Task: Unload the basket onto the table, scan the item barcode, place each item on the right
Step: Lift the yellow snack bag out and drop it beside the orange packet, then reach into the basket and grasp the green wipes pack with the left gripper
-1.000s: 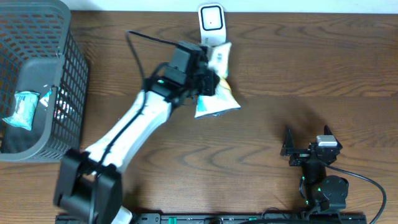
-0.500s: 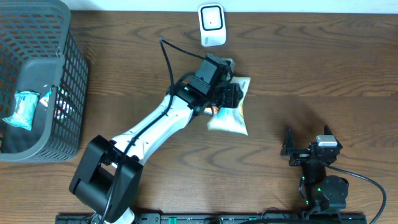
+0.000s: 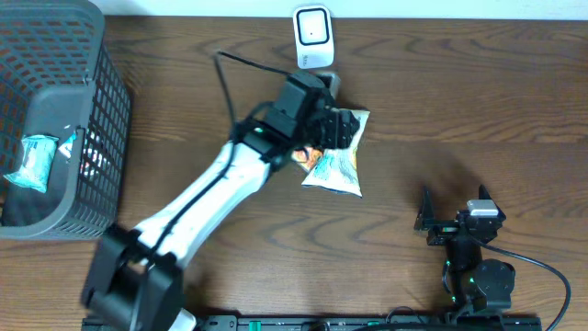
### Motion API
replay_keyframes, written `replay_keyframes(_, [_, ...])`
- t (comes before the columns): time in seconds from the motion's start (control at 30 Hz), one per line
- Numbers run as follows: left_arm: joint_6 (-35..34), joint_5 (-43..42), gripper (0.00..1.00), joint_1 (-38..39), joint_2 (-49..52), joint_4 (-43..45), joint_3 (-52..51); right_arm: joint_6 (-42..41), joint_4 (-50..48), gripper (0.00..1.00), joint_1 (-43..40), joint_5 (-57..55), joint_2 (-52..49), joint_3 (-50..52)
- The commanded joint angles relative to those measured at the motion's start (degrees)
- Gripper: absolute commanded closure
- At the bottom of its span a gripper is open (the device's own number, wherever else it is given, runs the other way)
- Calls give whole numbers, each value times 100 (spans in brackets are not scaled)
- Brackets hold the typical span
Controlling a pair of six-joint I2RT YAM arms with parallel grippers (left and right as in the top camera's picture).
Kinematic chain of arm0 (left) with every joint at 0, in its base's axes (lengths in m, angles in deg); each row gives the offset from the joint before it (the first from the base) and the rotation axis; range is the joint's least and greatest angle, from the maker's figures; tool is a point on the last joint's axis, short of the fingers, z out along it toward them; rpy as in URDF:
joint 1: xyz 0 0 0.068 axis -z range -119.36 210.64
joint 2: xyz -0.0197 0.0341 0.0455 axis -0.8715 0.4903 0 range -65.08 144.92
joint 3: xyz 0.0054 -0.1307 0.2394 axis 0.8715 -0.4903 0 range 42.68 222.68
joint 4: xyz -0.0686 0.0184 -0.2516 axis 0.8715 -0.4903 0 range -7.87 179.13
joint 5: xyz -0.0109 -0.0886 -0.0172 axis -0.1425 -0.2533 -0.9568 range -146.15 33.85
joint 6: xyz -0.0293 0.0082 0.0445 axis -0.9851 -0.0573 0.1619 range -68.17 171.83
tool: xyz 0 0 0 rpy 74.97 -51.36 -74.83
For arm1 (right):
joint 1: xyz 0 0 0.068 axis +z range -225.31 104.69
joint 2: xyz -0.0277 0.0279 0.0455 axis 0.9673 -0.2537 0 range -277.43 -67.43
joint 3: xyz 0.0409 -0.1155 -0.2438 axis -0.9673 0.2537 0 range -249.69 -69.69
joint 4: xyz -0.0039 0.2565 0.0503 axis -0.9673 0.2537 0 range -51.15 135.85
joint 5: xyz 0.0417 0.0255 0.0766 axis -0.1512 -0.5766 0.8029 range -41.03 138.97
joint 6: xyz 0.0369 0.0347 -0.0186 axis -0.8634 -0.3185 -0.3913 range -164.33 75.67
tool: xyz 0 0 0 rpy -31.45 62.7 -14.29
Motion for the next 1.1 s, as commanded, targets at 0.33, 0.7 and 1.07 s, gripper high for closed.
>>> replay_keyframes(0.33, [227,503,23,-1843,-2144,59,17,63,24,1,17,-7,37,7])
replay_keyframes(0.7, [219,511,10,-3609,-2966,476,17,63,24,1,17,-7,37,7])
replay_keyframes(1.07, [101,638,9,-5626,-2865,306,11,63,24,1,20,-7,37,7])
